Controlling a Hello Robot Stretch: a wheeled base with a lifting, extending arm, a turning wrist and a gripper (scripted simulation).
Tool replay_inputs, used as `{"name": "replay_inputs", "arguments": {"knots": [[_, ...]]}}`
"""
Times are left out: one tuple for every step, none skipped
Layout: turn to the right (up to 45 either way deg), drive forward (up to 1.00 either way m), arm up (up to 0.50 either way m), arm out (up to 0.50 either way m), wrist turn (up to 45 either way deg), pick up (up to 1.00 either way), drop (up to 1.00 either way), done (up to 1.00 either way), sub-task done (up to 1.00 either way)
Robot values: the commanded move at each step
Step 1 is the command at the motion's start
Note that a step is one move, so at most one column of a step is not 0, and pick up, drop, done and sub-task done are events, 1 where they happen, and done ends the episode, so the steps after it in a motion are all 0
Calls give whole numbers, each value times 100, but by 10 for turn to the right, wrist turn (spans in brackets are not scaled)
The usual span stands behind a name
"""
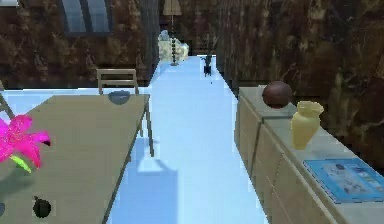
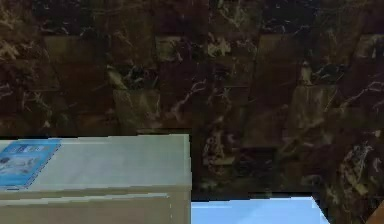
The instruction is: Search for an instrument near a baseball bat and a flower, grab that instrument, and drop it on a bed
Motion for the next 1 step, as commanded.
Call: {"name": "replay_inputs", "arguments": {"knots": [[-450, 0, 0, 0, 0, 0, 0, 0, 0]]}}
